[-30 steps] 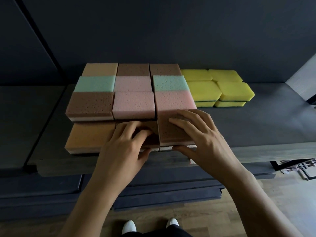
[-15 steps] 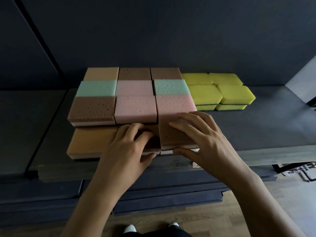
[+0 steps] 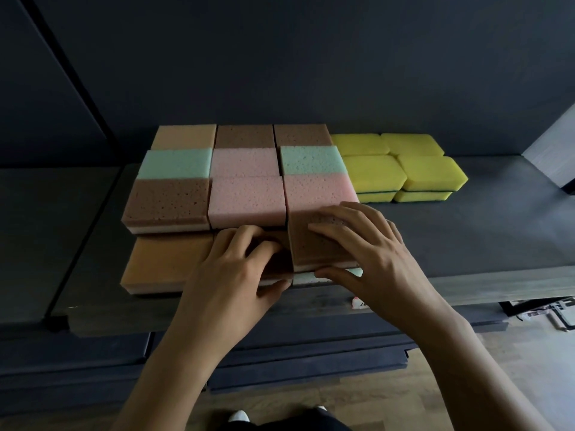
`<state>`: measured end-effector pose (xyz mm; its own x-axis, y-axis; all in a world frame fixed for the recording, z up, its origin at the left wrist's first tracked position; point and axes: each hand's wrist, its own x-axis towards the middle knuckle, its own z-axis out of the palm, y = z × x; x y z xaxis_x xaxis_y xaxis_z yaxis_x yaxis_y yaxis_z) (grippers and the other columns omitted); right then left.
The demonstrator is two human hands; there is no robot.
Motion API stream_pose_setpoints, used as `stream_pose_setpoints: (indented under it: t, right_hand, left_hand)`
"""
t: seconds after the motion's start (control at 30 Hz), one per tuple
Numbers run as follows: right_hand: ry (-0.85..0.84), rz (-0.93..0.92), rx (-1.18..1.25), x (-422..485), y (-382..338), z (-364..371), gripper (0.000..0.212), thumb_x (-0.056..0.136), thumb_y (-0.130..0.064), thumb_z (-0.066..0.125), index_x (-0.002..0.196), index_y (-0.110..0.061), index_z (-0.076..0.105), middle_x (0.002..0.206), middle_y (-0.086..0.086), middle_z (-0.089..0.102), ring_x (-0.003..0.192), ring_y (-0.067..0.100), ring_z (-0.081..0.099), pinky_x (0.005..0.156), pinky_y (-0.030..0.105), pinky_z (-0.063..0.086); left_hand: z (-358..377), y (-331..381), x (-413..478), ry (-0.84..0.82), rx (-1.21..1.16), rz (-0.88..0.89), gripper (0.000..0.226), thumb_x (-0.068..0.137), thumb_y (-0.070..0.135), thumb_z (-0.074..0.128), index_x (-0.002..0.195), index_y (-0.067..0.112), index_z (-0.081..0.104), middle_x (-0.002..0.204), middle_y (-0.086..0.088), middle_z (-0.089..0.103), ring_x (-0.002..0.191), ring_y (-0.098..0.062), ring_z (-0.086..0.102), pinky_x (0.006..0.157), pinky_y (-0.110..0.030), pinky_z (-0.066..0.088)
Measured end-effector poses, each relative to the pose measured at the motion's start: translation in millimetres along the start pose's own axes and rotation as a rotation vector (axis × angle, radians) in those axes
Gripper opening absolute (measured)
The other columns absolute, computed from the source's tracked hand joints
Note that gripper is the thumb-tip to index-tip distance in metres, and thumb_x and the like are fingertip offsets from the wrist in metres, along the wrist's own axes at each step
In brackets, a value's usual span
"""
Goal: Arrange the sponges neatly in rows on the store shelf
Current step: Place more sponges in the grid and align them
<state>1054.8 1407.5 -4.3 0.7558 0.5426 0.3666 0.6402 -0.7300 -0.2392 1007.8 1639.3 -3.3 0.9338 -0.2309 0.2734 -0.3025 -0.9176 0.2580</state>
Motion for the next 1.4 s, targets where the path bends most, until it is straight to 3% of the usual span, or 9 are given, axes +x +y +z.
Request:
stream_pose_setpoints:
  t: [0.23,0.37,0.6,0.83,1.0,1.17,1.4]
  right_hand:
    - [0.001,0.001,0.027,12.4,-7.6,-11.7,0.065,0.088,-0.063,0.055,0.140,-0.024,0.049,0.150,-0.006,0.042,0.143,0.015,0.031,0.116,0.034,0.028]
    - [-0.046,-0.020,0.024,20.8,-5.1,-6.8,0.066,0.087,-0.064,0.052,0.141,-0.027,0.049,0.147,-0.007,0.045,0.141,0.014,0.035,0.115,0.037,0.032]
    - [-0.064,-0.022,0.021,25.7,1.5,-3.3,0.063,0.085,-0.068,0.054,0.137,-0.032,0.052,0.145,-0.010,0.045,0.138,0.013,0.037,0.111,0.032,0.029]
    - [-0.124,-0.006,-0.002,24.7,-8.7,-20.7,0.073,0.078,-0.072,0.059,0.139,-0.033,0.050,0.149,-0.011,0.042,0.142,0.012,0.032,0.115,0.039,0.032]
    - [-0.048,0.051,0.018,20.6,-33.0,-25.5,0.062,0.084,-0.059,0.065,0.136,-0.028,0.055,0.145,-0.009,0.048,0.140,0.014,0.037,0.108,0.046,0.040]
    - [0.093,0.045,0.086,29.1,-80.0,-9.7,0.039,0.091,-0.041,0.065,0.122,-0.019,0.067,0.127,-0.005,0.060,0.122,0.014,0.053,0.097,0.040,0.048]
    - [0.050,-0.066,0.199,62.8,-147.8,35.9,0.032,0.095,-0.032,0.063,0.125,-0.019,0.064,0.125,-0.005,0.062,0.118,0.014,0.055,0.094,0.035,0.049]
  left_hand:
    - [-17.4,2.6,4.4,0.083,-0.106,0.081,0.040,0.079,0.029,0.067,0.118,0.019,0.063,0.121,0.005,0.054,0.108,-0.017,0.055,0.086,-0.036,0.054]
    - [-15.9,-2.8,15.5,0.167,-0.012,0.070,0.039,0.080,0.023,0.067,0.117,0.012,0.065,0.123,-0.003,0.056,0.114,-0.025,0.054,0.093,-0.044,0.050]
    - [-14.6,-12.2,25.7,0.133,0.004,0.061,0.039,0.080,0.022,0.062,0.116,0.009,0.067,0.123,-0.004,0.058,0.115,-0.026,0.055,0.092,-0.045,0.049]
    - [-22.2,-19.1,23.6,0.085,-0.055,0.090,0.038,0.086,0.027,0.060,0.121,0.012,0.065,0.129,0.000,0.055,0.120,-0.020,0.052,0.095,-0.043,0.048]
    - [-34.1,-29.2,9.1,0.144,-0.071,0.131,0.032,0.087,0.025,0.064,0.116,0.013,0.068,0.127,-0.002,0.058,0.117,-0.021,0.056,0.092,-0.038,0.050]
    - [-44.1,-54.4,-14.5,0.144,-0.105,0.123,0.029,0.093,0.029,0.056,0.117,0.017,0.067,0.127,0.002,0.056,0.113,-0.019,0.056,0.092,-0.039,0.049]
    - [-69.4,-96.5,-63.2,0.153,-0.018,-0.034,0.032,0.087,0.026,0.059,0.116,0.014,0.066,0.125,0.002,0.058,0.113,-0.020,0.056,0.090,-0.036,0.047]
